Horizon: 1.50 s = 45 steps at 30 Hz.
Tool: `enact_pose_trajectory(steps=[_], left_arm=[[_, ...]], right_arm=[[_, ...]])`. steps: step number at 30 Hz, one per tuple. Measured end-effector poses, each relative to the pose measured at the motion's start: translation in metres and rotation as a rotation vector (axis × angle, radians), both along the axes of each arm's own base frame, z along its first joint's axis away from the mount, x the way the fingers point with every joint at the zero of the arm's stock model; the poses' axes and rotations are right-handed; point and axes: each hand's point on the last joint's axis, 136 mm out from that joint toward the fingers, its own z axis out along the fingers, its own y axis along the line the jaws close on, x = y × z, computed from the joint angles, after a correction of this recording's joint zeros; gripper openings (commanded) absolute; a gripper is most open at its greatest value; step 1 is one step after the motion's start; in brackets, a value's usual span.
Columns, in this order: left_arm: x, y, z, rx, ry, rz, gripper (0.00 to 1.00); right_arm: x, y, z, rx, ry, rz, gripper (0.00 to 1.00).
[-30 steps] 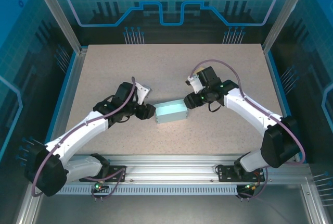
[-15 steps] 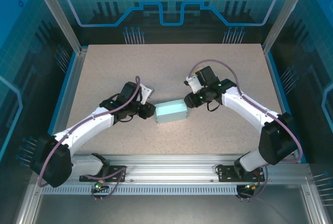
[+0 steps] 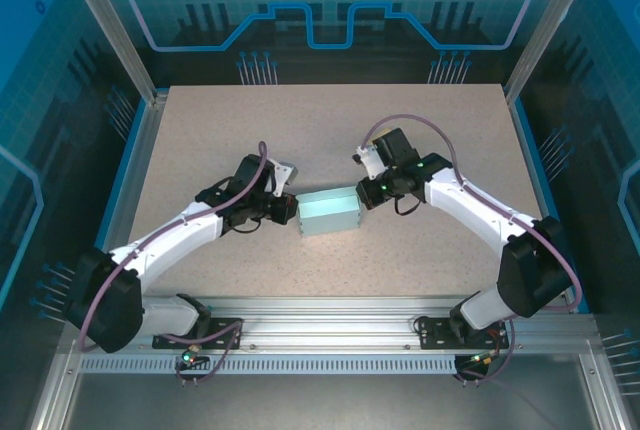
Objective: Fold the paper box
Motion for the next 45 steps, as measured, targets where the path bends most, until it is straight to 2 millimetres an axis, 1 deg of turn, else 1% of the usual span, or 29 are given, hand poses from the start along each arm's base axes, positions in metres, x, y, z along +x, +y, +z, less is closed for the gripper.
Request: enact_pose_trajectory(steps=[6,12,19,25,28,33,42,45], left_arm=[[0.001,-0.006,0.000,-0.036,0.026,0.042,0.01],[-0.001,-0.013,0.000,-0.059,0.045,0.072,0.02],[0.007,-0.015,0.000,-0.069,0.035,0.127,0.03],[0.011,-0.014,-0.001,-0.064,0.015,0.166,0.05],[0.013,-0.014,-0.002,-0.061,-0.004,0.181,0.04],[0.010,-0.012,-0.002,-0.069,-0.027,0.207,0.03],[0.008,-0.012,-0.003,-0.029,-0.052,0.237,0.03],[0.006,-0.012,-0.006,-0.008,-0.073,0.245,0.02]], right_arm=[[-0.001,0.001,0.002,-0.008,0.002,-0.070,0.00],[0.000,0.003,0.003,-0.003,-0.004,-0.161,0.00],[0.003,0.002,0.002,-0.011,-0.023,-0.217,0.00],[0.001,-0.001,0.000,-0.038,-0.040,-0.222,0.00],[-0.006,-0.001,0.000,-0.039,-0.046,-0.206,0.00],[-0.020,0.001,0.000,-0.047,-0.058,-0.162,0.00],[-0.024,0.004,-0.001,-0.100,-0.102,-0.138,0.00],[-0.028,0.004,-0.005,-0.134,-0.122,-0.134,0.00]])
